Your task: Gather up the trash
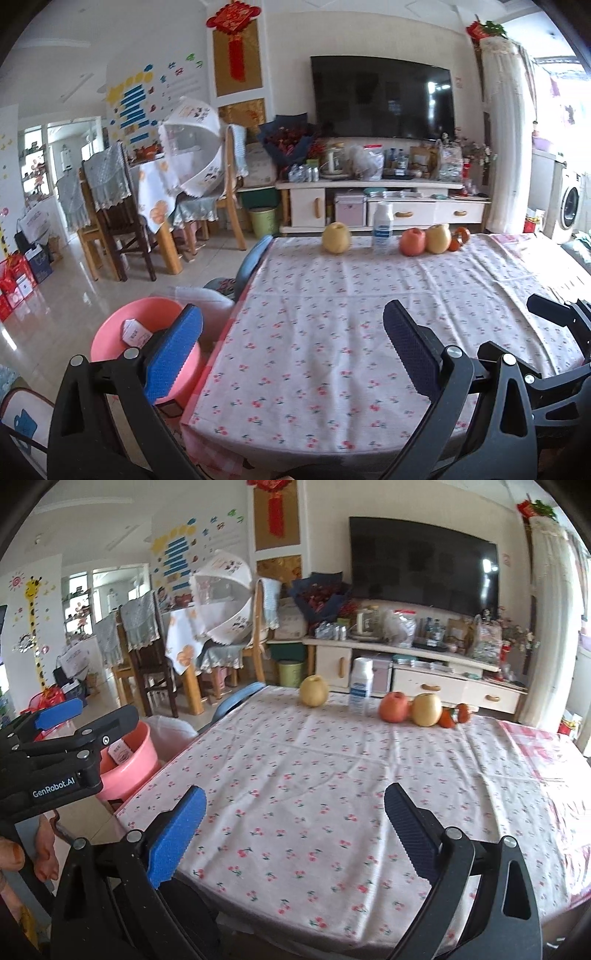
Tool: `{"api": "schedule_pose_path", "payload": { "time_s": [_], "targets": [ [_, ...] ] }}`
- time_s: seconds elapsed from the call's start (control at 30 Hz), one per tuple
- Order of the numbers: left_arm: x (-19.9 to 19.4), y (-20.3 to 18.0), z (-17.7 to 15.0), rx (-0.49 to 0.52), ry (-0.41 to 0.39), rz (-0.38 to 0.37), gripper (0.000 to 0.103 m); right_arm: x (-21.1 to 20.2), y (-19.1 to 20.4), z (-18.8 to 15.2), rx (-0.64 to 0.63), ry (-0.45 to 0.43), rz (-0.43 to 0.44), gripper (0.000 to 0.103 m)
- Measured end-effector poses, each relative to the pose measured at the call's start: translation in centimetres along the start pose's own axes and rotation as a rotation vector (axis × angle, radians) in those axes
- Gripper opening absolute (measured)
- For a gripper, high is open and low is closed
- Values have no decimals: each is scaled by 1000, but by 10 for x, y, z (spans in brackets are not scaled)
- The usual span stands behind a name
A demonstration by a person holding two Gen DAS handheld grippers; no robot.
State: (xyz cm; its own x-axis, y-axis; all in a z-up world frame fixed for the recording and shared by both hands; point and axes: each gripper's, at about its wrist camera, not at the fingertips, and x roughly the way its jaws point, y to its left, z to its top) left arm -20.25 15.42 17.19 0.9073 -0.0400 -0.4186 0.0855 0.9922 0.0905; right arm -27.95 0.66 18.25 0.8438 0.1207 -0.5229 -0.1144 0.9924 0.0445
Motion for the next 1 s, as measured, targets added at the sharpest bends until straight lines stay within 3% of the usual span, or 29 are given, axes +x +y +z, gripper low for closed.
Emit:
{"api": "schedule_pose_path", "payload": {
  "time_s": [0.6,1.0],
  "targets": [
    [-41,-56,10,24,-84,-44,99,-76,-55,-6,89,-115,-137,96],
    [-66,-79,17,46,-112,-118,99,-113,-68,-7,103,-184,-197,96]
  ]
}}
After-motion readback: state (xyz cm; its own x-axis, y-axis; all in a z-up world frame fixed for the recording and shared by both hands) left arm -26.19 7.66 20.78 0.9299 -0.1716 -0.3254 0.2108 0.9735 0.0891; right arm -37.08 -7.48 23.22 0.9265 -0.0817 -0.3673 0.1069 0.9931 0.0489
